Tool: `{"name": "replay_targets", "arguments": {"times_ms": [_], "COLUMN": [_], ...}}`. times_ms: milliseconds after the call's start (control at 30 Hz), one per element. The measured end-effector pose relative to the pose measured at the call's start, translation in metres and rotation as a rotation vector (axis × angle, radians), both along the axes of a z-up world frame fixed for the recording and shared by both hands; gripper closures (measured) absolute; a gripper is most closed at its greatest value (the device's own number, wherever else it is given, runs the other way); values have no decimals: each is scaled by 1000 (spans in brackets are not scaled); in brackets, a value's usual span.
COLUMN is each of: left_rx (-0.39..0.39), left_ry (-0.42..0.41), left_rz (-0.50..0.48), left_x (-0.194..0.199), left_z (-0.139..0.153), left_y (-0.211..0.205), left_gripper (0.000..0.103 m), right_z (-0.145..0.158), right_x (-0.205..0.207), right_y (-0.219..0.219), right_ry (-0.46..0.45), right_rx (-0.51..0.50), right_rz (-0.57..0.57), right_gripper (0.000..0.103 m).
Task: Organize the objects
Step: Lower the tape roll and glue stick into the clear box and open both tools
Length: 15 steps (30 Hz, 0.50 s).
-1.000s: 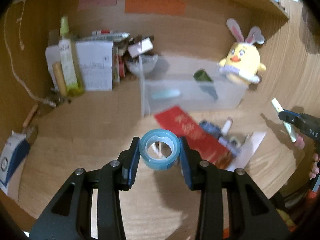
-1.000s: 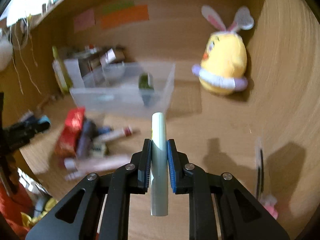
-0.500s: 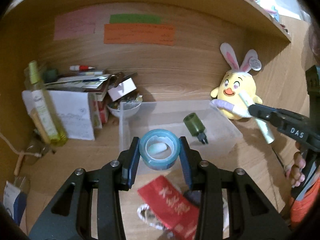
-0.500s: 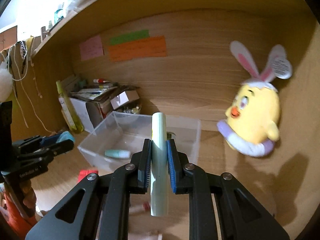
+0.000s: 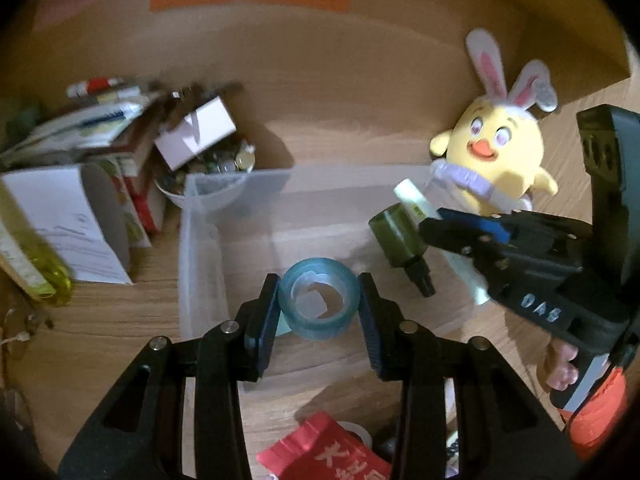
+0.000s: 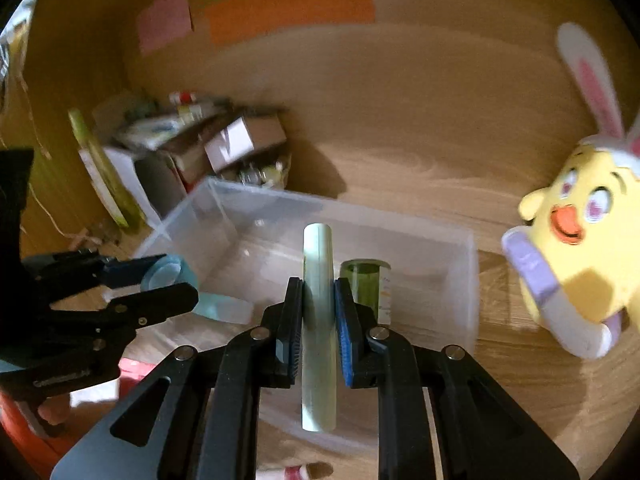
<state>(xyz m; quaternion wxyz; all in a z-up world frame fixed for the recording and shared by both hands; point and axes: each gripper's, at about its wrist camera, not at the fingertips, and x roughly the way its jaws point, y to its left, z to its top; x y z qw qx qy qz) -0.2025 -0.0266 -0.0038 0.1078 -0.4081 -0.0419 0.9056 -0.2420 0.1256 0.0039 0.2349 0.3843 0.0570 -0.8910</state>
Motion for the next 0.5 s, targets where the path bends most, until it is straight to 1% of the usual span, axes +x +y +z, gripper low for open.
{"name": "replay_targets", "arguments": {"times_ms": [33, 133, 233, 300, 400, 500], "left_rx": [-7, -29, -58, -72, -85, -103], "left_ry": [-10, -29, -24, -21, -19, -10], "left_rz": [1, 6, 7, 1, -4, -4], "left_x": [-3, -10, -12, -11, -11, -8], "left_z": [-3, -12, -15, -16, -15, -12], "left_y": [0, 1, 2, 4, 5, 5], "left_gripper": [65, 65, 65, 65, 65, 63], "right_z": [-7, -19, -26, -30, -34, -33], "right_x": [-4, -11, -14, -15, -15, -11], "right_y": [-5, -11, -16, -20, -25, -28], "right_ry": [-10, -37, -53, -53, -79, -75], "right_rx": [22, 43, 69, 90, 107, 129], "right_rz": [5, 20, 37, 43, 60, 56], "right_gripper": [89, 89, 89, 89, 89, 89]}}
